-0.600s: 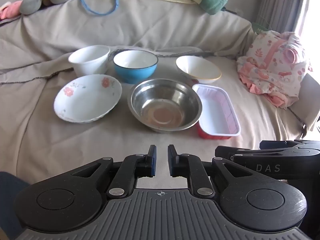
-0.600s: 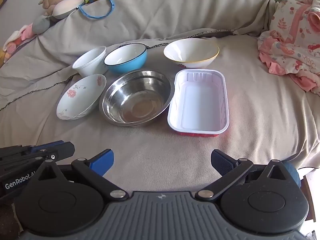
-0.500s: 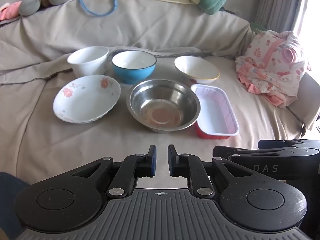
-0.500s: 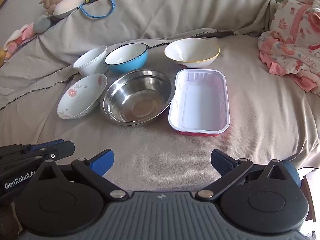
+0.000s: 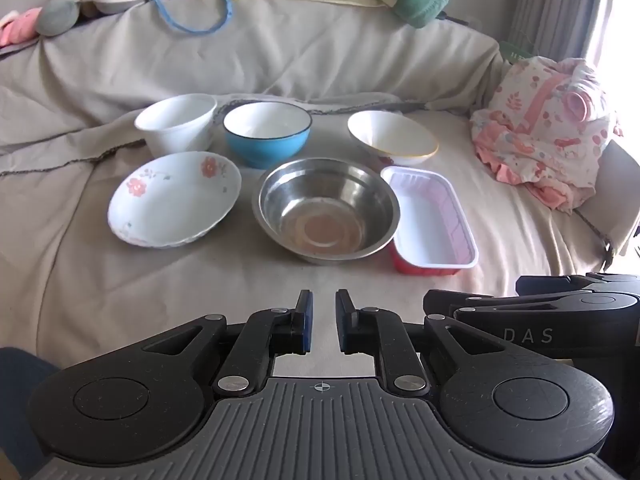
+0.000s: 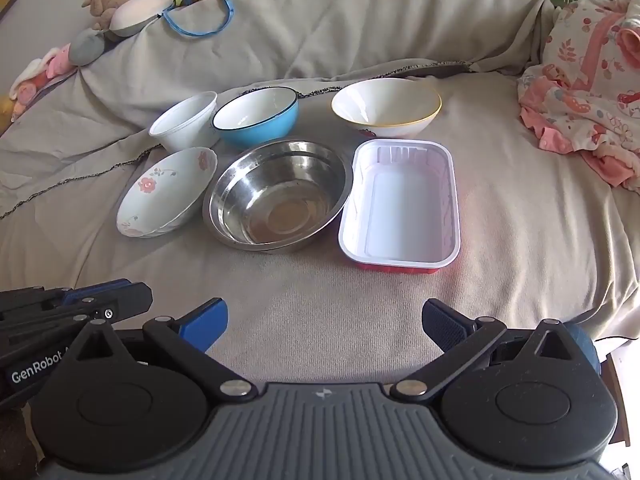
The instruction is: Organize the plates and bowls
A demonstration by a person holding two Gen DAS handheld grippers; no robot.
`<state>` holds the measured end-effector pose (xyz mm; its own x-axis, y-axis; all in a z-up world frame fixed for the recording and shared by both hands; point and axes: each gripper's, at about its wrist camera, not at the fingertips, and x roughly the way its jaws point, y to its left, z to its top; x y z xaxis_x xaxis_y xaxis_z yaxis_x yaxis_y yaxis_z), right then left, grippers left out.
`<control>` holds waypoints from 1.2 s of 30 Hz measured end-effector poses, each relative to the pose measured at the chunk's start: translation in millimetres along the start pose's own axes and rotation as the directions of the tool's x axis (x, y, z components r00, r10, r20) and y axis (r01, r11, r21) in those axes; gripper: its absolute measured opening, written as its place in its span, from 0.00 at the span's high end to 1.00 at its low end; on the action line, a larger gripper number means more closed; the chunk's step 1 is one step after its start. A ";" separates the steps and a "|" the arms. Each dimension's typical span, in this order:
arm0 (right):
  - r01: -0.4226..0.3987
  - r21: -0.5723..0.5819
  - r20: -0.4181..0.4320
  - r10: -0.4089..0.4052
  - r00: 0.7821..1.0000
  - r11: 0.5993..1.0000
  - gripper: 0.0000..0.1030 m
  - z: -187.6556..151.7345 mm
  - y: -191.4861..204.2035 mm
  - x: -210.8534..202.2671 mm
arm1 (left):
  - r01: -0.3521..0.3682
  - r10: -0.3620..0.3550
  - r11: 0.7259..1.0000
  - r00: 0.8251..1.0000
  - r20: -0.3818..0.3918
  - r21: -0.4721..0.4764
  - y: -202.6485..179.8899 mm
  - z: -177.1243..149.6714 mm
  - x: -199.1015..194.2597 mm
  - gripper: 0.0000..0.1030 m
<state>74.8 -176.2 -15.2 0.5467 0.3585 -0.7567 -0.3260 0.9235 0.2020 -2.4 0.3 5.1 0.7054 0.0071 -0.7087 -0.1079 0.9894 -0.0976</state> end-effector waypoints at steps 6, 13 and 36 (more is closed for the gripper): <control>0.001 -0.006 0.001 -0.001 1.000 1.000 0.00 -0.1 1.7 -0.4 | -0.001 0.001 1.000 1.000 -0.001 0.005 -2.3 -2.9 0.4 0.85; 0.002 -0.010 0.002 -0.002 1.000 1.000 0.00 0.1 3.7 -2.3 | -0.002 0.002 1.000 1.000 -0.003 0.005 -2.8 -3.2 0.7 0.85; 0.002 -0.012 0.005 -0.002 1.000 1.000 0.00 1.1 4.7 -3.7 | -0.003 0.003 1.000 1.000 -0.006 0.004 -1.5 -3.8 1.4 0.85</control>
<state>72.2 -173.1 -10.8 0.5511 0.3571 -0.7542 -0.3344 0.9226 0.1925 -3.9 -1.7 1.6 0.7006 0.0095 -0.7134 -0.1077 0.9899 -0.0925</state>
